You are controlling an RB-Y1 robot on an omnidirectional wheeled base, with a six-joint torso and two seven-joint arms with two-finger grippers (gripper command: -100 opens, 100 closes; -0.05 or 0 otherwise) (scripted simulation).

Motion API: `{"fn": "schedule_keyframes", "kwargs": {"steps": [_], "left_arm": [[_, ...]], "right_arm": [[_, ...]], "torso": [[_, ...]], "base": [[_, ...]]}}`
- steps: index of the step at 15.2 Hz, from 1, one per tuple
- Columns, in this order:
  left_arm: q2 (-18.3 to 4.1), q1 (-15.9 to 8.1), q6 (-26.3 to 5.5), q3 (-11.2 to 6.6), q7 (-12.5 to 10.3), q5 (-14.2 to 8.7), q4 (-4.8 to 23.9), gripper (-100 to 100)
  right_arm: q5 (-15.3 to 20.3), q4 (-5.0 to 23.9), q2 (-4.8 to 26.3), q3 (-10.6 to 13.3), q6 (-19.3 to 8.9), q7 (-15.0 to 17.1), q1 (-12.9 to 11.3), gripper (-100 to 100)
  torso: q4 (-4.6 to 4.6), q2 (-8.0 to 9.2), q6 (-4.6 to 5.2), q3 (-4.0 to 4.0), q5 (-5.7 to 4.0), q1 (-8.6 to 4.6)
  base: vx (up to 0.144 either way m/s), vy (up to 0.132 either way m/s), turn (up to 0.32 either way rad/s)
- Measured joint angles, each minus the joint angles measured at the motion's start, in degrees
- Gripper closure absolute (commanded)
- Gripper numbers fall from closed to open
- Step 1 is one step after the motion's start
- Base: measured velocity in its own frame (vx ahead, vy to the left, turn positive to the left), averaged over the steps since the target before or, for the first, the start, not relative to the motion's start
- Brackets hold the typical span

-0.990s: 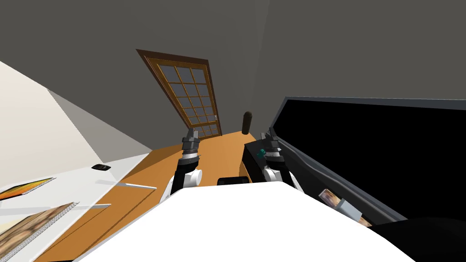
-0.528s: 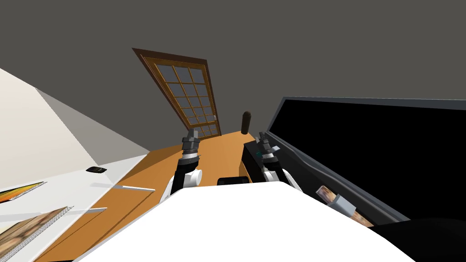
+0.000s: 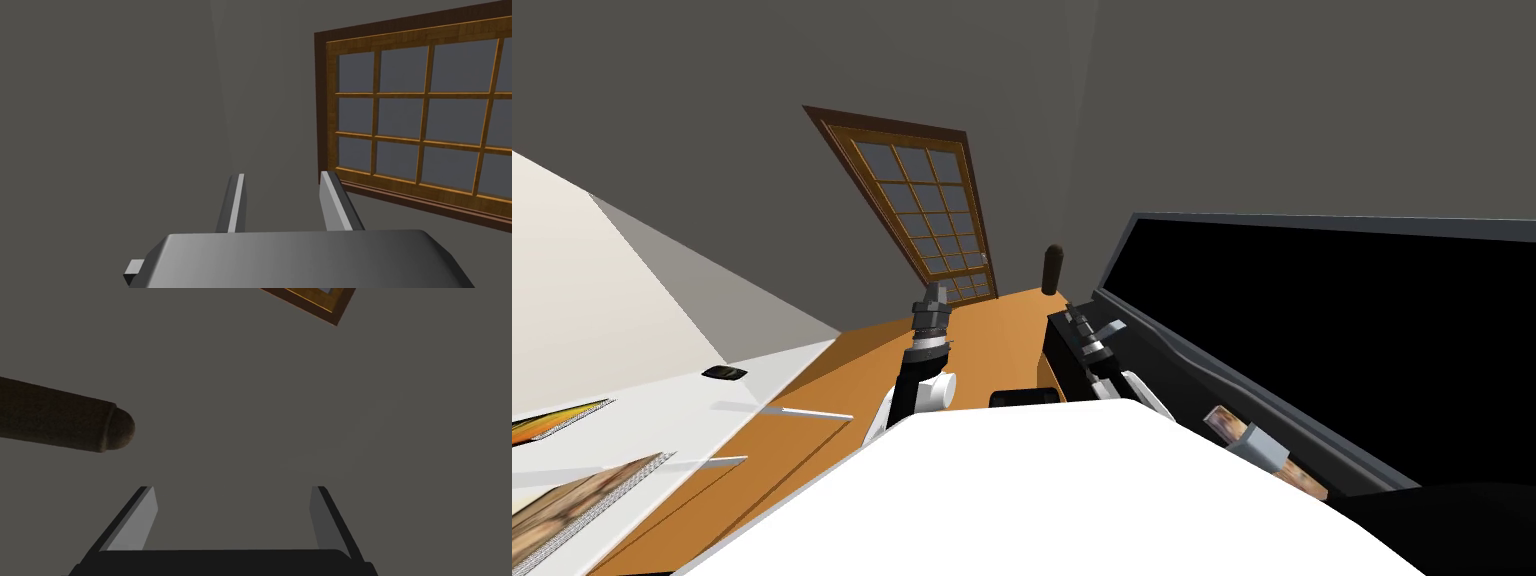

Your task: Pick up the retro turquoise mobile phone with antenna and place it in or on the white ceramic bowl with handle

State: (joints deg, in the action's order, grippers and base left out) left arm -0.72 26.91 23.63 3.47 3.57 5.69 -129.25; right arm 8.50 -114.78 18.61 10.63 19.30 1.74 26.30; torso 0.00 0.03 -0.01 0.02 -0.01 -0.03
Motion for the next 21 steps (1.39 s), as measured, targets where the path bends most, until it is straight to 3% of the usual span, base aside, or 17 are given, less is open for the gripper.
{"fn": "schedule_keyframes", "kwargs": {"steps": [7, 21], "left_arm": [[0.0, 0.0, 0.0, 0.00, 0.0, 0.0, 0.0, 0], [0.0, 0.0, 0.0, 0.00, 0.0, 0.0, 0.0, 0]], "right_arm": [[3.6, 6.7, 6.3, 2.9, -2.5, -1.5, -1.5, -100], [9.1, 21.3, 17.7, 6.5, -4.8, -5.1, -3.5, -100]], "torso": [[0.00, 0.02, 0.01, 0.01, 0.00, -0.03], [0.01, 0.00, 0.00, 0.01, -0.01, -0.07]], "base": [[-0.013, -0.004, 0.034], [-0.012, -0.011, 0.077]]}}
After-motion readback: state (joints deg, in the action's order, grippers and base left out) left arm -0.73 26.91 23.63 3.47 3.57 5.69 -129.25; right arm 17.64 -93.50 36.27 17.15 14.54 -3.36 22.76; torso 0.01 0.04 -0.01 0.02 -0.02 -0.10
